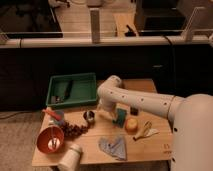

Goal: Wipe tray with sponge

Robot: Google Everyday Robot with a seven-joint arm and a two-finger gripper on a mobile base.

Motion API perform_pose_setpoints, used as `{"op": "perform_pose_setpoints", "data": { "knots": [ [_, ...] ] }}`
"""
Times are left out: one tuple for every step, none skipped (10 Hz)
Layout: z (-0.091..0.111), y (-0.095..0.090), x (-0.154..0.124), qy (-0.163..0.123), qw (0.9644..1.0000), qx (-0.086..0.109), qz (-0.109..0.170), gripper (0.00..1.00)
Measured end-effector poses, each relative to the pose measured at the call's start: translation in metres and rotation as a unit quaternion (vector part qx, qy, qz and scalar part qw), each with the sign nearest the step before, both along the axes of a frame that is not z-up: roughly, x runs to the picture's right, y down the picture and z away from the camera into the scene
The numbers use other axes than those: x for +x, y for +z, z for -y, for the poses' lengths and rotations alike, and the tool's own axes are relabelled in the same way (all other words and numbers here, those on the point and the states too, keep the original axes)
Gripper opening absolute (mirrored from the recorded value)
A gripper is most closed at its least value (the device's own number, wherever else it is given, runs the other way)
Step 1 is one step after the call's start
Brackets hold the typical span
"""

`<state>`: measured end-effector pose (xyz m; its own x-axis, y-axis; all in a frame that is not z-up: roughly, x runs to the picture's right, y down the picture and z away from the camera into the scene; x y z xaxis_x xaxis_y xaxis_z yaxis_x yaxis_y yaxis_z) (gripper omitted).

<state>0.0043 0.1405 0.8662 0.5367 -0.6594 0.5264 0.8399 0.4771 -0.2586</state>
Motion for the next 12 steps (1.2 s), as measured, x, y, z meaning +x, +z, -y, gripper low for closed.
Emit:
{"op": "perform_pose_setpoints", "data": {
  "knots": [
    [-0.001, 0.002, -0.001, -0.002, 1.0, -0.003, 0.0, 0.8],
    [-0.001, 0.003, -0.003, -0.003, 1.0, -0.005, 0.0, 0.8],
    [-0.002, 0.005, -0.002, -0.003, 1.0, -0.007, -0.001, 0.8],
    [-0.002, 0.005, -0.001, -0.005, 1.0, -0.006, -0.002, 0.8],
    [0.002, 0.001, 0.001, -0.008, 1.0, -0.001, -0.003, 0.8],
    [0.009, -0.004, 0.004, -0.01, 0.9999, 0.005, -0.002, 0.8],
    [0.014, -0.011, 0.008, -0.013, 0.9999, 0.01, 0.0, 0.8],
    [0.018, -0.015, 0.013, -0.017, 0.9998, 0.013, 0.005, 0.8],
    [0.019, -0.016, 0.02, -0.022, 0.9995, 0.018, 0.013, 0.8],
    [0.019, -0.015, 0.026, -0.023, 0.9993, 0.021, 0.02, 0.8],
    [0.018, -0.013, 0.033, -0.025, 0.9989, 0.026, 0.029, 0.8],
    [0.015, -0.01, 0.04, -0.032, 0.9982, 0.032, 0.039, 0.8]
  ]
}}
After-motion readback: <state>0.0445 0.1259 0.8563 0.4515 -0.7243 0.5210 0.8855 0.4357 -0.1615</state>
